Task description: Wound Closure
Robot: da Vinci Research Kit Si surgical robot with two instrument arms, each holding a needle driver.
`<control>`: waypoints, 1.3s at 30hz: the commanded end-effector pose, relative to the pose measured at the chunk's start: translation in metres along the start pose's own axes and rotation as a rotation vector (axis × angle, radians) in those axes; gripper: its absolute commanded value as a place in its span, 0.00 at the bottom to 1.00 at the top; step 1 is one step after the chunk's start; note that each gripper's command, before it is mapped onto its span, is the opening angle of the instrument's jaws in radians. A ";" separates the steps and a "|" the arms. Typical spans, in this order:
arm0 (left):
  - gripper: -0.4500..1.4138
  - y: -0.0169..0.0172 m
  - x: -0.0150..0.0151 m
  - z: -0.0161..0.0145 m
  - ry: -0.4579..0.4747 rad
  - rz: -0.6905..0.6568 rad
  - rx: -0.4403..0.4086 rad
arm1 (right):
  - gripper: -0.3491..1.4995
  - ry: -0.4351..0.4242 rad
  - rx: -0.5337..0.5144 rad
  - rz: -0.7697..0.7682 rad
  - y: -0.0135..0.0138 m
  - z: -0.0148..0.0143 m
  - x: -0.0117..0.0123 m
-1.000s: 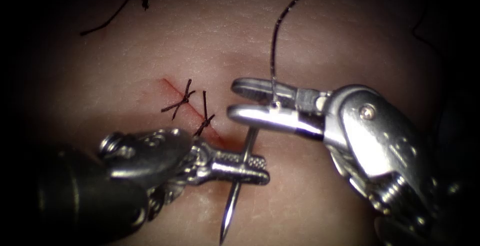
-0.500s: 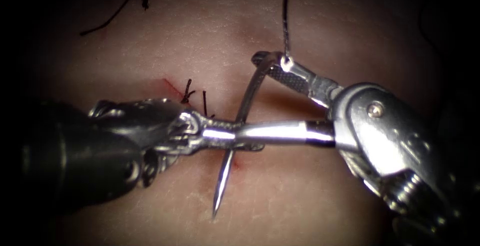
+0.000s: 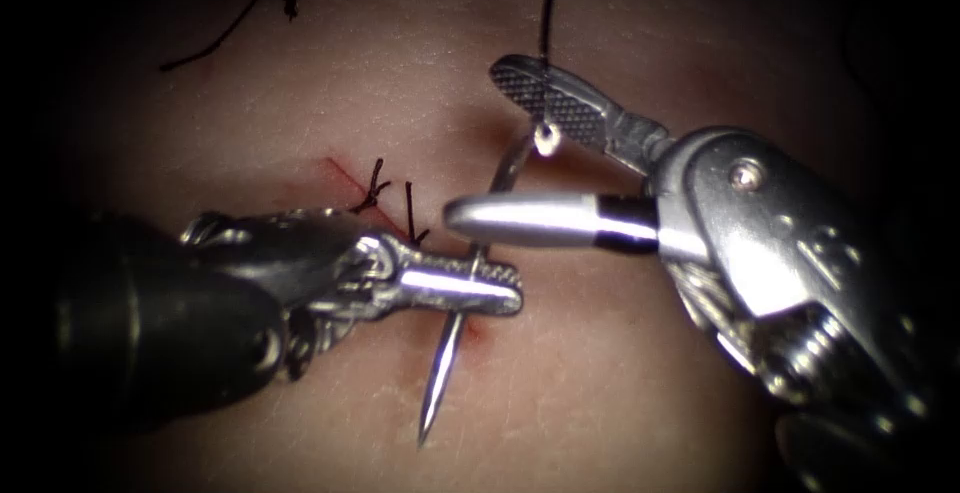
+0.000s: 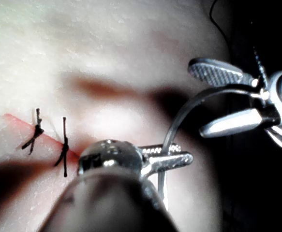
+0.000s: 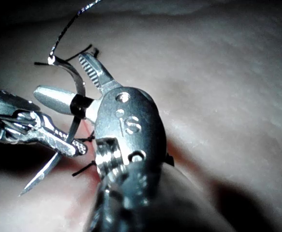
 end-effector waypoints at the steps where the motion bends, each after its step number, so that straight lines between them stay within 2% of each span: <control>1: 0.00 -0.0007 -0.0007 0.0004 -0.001 0.005 -0.012 | 0.66 -0.003 -0.001 0.000 0.0001 0.0009 -0.0008; 4: 0.00 -0.0007 -0.0007 0.0004 0.003 0.009 -0.027 | 0.60 -0.021 -0.018 -0.005 0.0003 0.0008 -0.0011; 8: 0.00 -0.0007 -0.0007 0.0004 0.004 0.023 -0.039 | 0.44 -0.032 -0.039 -0.002 0.0004 0.0009 -0.0018; 12: 0.00 -0.0007 -0.0007 0.0004 0.002 0.029 -0.041 | 0.34 -0.037 -0.042 0.003 0.0003 0.0009 -0.0022; 15: 0.00 -0.0007 -0.0007 0.0005 0.001 0.030 -0.043 | 0.25 -0.020 -0.049 0.006 0.0003 0.0009 -0.0021; 17: 0.00 -0.0007 -0.0007 0.0005 0.001 0.030 -0.043 | 0.24 -0.010 -0.054 0.008 0.0003 0.0009 -0.0020; 20: 0.00 -0.0007 -0.0008 0.0005 0.003 0.031 -0.045 | 0.14 -0.005 -0.062 0.010 0.0001 0.0011 -0.0020; 22: 0.00 -0.0007 -0.0009 0.0005 0.005 0.033 -0.047 | 0.15 0.001 -0.065 0.010 0.0001 0.0012 -0.0020; 24: 0.00 -0.0007 -0.0011 0.0006 0.004 0.035 -0.047 | 0.24 0.001 -0.067 0.010 0.0000 0.0013 -0.0020; 30: 0.00 -0.0007 -0.0013 0.0007 0.000 0.037 -0.052 | 0.34 0.013 -0.051 0.009 0.0000 0.0016 -0.0020; 34: 0.00 -0.0006 -0.0014 0.0008 -0.003 0.038 -0.056 | 0.45 0.022 -0.047 0.010 0.0000 0.0018 -0.0020; 39: 0.00 -0.0006 -0.0016 0.0009 -0.005 0.041 -0.065 | 0.46 0.028 -0.043 0.010 -0.0002 0.0020 -0.0019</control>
